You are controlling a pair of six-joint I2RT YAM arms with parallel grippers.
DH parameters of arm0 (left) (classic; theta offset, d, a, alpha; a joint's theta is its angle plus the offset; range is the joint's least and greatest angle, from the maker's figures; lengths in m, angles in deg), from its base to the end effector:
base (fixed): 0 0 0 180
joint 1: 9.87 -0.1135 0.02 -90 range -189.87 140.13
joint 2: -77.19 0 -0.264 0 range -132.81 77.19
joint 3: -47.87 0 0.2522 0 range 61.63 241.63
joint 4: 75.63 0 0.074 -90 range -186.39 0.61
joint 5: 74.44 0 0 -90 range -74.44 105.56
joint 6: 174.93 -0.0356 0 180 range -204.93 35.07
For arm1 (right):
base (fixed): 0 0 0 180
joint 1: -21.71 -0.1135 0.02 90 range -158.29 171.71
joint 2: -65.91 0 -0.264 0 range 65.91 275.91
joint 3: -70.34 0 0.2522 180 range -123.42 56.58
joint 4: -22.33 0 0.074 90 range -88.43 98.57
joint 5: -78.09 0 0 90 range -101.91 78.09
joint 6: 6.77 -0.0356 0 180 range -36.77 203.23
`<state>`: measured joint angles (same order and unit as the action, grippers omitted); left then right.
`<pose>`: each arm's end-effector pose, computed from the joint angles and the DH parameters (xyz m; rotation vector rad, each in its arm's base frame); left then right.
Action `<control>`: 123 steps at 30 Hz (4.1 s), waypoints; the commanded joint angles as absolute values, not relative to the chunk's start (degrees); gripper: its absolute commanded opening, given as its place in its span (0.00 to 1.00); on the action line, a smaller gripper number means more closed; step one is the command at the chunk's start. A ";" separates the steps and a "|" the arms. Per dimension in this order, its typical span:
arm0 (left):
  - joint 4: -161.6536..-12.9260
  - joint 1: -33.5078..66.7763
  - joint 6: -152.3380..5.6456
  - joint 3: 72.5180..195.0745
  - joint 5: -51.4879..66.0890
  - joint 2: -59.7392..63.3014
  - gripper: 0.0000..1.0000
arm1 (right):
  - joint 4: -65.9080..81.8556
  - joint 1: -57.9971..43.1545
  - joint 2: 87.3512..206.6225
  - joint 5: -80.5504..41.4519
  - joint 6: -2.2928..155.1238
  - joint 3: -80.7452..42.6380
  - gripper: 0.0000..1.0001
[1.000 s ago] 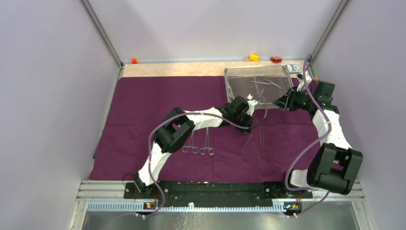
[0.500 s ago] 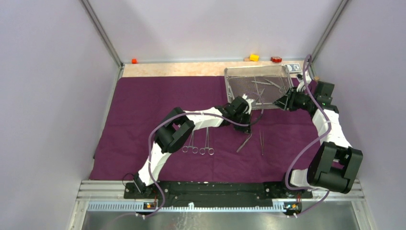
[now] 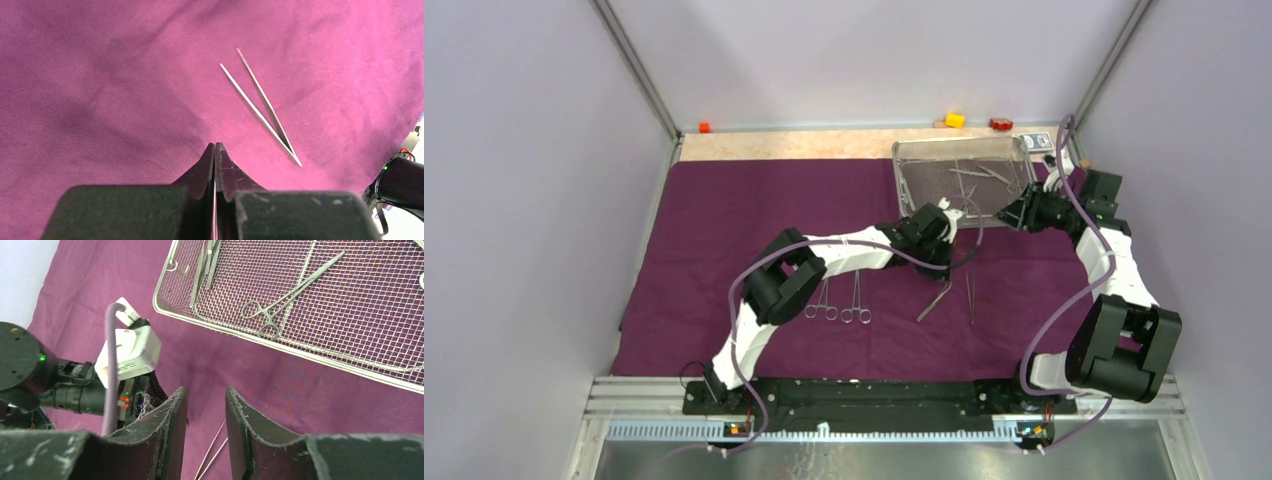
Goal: Open and lay out the surgical kit
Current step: Pick up the medical item from the surgical kit.
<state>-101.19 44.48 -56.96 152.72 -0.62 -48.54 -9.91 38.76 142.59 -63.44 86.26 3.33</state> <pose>0.2742 -0.3994 0.1595 0.7322 2.4815 -0.9557 0.2752 -0.0553 0.2638 -0.1881 2.0901 0.8155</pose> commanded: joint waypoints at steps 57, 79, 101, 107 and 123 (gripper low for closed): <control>-95.89 31.09 -51.40 145.49 -14.53 -22.10 0.00 | 9.91 1.22 132.98 -46.72 110.60 14.72 0.61; -91.78 28.07 -52.98 143.28 -16.44 -19.79 0.00 | 7.08 -0.18 133.13 -47.03 108.04 11.84 0.03; -78.78 22.69 -75.74 135.21 -27.39 -13.43 0.76 | 3.35 0.25 131.91 -59.83 100.29 8.35 0.00; -78.94 21.26 -94.44 126.81 -42.94 -7.21 0.99 | 3.42 0.33 133.58 -71.55 95.07 6.19 0.00; -101.46 22.66 -128.80 132.82 -55.74 -8.48 0.89 | -2.13 -1.74 140.17 -82.62 97.46 4.15 0.00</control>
<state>-93.78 21.42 -115.84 127.67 -51.75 -8.46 -0.03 0.06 138.42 -77.77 94.32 7.70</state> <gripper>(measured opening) 0.931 0.011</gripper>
